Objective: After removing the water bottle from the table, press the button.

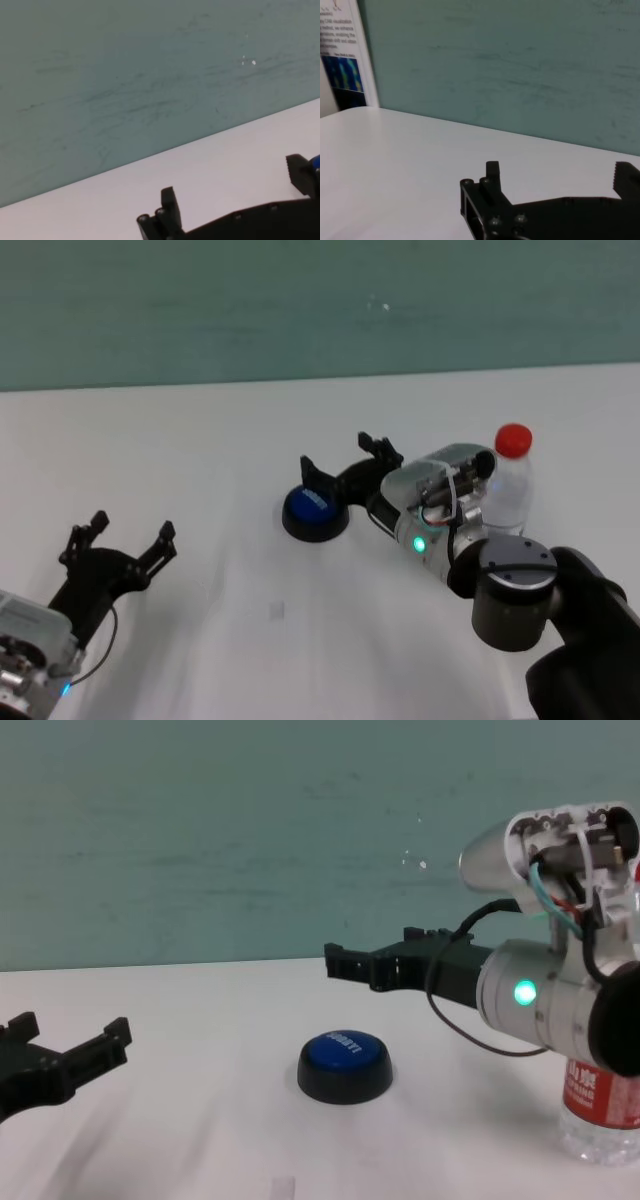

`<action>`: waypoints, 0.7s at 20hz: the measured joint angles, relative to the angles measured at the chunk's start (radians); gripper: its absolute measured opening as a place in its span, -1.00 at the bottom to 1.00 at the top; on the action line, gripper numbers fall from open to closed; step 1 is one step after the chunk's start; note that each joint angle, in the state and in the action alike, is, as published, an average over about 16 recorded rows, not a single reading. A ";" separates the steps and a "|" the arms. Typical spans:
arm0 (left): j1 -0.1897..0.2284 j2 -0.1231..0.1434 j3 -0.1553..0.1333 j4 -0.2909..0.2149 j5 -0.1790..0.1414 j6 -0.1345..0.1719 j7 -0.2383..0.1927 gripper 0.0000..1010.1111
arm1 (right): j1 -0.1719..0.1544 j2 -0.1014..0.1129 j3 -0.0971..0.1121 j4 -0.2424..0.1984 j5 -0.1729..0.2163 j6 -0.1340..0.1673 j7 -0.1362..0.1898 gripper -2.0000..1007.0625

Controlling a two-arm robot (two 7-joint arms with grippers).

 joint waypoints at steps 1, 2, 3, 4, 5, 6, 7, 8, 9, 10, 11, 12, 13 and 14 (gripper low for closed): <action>0.000 0.000 0.000 0.000 0.000 0.000 0.000 0.99 | -0.009 0.002 -0.001 -0.016 0.001 0.002 -0.001 0.99; 0.000 0.000 0.000 0.000 0.000 0.000 0.000 0.99 | -0.020 0.005 -0.002 -0.032 0.002 0.004 -0.002 0.99; 0.000 0.000 0.000 0.000 0.000 0.000 0.000 0.99 | -0.030 0.008 -0.003 -0.049 0.003 0.007 -0.003 0.99; 0.000 0.000 0.000 0.000 0.000 0.000 0.000 0.99 | -0.041 0.011 -0.003 -0.065 0.004 0.009 -0.004 0.99; 0.000 0.000 0.000 0.000 0.000 0.000 0.000 0.99 | -0.052 0.014 -0.004 -0.081 0.005 0.012 -0.006 0.99; 0.000 0.000 0.000 0.000 0.000 0.000 0.000 0.99 | -0.064 0.017 -0.004 -0.098 0.006 0.015 -0.007 0.99; 0.000 0.000 0.000 0.000 0.000 0.000 0.000 0.99 | -0.075 0.020 -0.005 -0.114 0.006 0.018 -0.009 0.99; 0.000 0.000 0.000 0.000 0.000 0.000 0.000 0.99 | -0.087 0.023 -0.005 -0.130 0.007 0.021 -0.010 0.99; 0.000 0.000 0.000 0.000 0.000 0.000 0.000 0.99 | -0.098 0.026 -0.005 -0.144 0.007 0.023 -0.012 0.99; 0.000 0.000 0.000 0.000 0.000 0.000 0.000 0.99 | -0.109 0.029 -0.004 -0.158 0.008 0.026 -0.014 0.99; 0.000 0.000 0.000 0.000 0.000 0.000 0.000 0.99 | -0.120 0.032 -0.004 -0.171 0.008 0.028 -0.015 0.99; 0.000 0.000 0.000 0.000 0.000 0.000 0.000 0.99 | -0.131 0.035 -0.003 -0.184 0.008 0.030 -0.017 0.99; 0.000 0.000 0.000 0.000 0.000 0.000 0.000 0.99 | -0.142 0.038 -0.002 -0.196 0.008 0.032 -0.018 0.99; 0.000 0.000 0.000 0.000 0.000 0.000 0.000 0.99 | -0.153 0.041 -0.001 -0.209 0.009 0.033 -0.020 0.99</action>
